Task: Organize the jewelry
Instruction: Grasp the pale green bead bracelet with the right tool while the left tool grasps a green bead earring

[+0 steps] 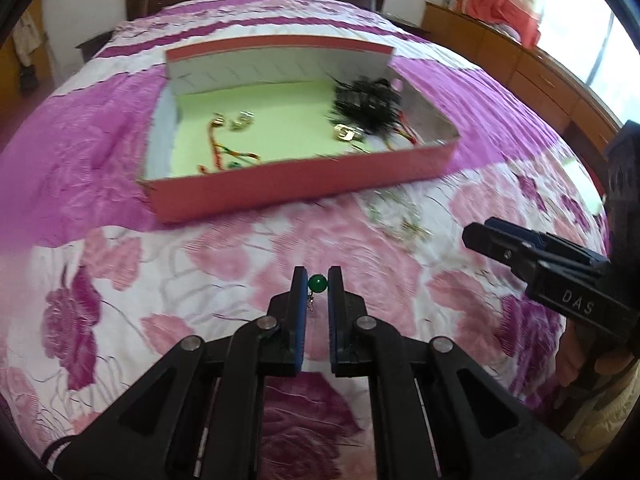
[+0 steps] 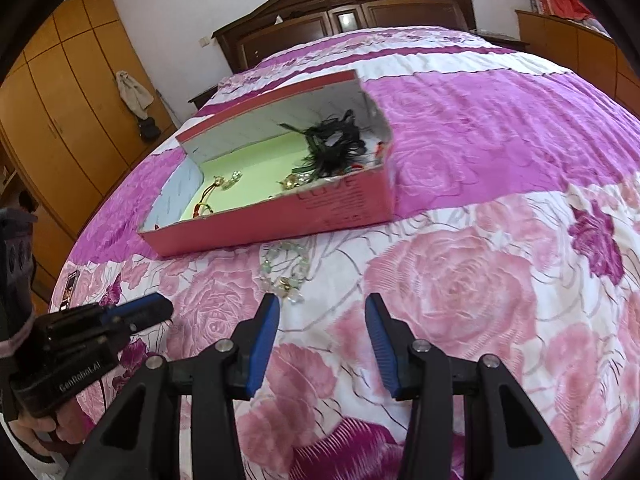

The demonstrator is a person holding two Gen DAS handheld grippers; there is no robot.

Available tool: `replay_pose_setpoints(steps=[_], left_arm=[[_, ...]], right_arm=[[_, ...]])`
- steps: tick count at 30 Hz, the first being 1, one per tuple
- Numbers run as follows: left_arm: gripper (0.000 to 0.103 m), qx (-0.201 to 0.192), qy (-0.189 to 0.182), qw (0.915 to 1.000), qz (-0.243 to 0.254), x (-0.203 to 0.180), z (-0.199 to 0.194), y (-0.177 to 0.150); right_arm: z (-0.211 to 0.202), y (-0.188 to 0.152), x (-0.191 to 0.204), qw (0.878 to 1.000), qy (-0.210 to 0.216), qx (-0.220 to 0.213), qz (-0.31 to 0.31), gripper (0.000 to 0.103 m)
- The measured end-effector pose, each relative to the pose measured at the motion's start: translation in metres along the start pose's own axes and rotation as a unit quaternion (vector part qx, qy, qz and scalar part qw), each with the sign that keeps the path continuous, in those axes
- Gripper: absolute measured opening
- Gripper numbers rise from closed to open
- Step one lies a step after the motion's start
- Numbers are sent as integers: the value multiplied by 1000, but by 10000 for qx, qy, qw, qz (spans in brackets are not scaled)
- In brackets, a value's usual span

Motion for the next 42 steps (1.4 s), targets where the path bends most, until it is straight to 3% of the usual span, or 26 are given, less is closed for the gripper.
replay_pose_setpoints(steps=[5,22,28,34,42], left_arm=[[1,-174,165,9996,-131,18,-4,3],[1,-413,99,9985,-354,41,-1,5],[1,-453,23,9981,-408,44,-1,4],[1,-499,-32,9978,-428,47,-1,3],[1,-521,-37,9973,-510,49,-5,3]], right_arm=[[18,7,10,9998,-39,152,-106,48],[63,21,18,9976,-539,407,-143,47],[70,21,21,9962,-729,410,-229,36],[72,21,20,9951,-885,377,-228,12],[64,20,19,9970,-682,347,-133,10]])
Point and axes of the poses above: each gripper's, at about its wrist camera, not at the fingertips, and z roughly the way its jaws point, x to its left, y to its top, the point moved 2 cm from there along z, roughly the way its jaws point, and after that the axes turned 2 degrees about z, right-handed, at the moved point
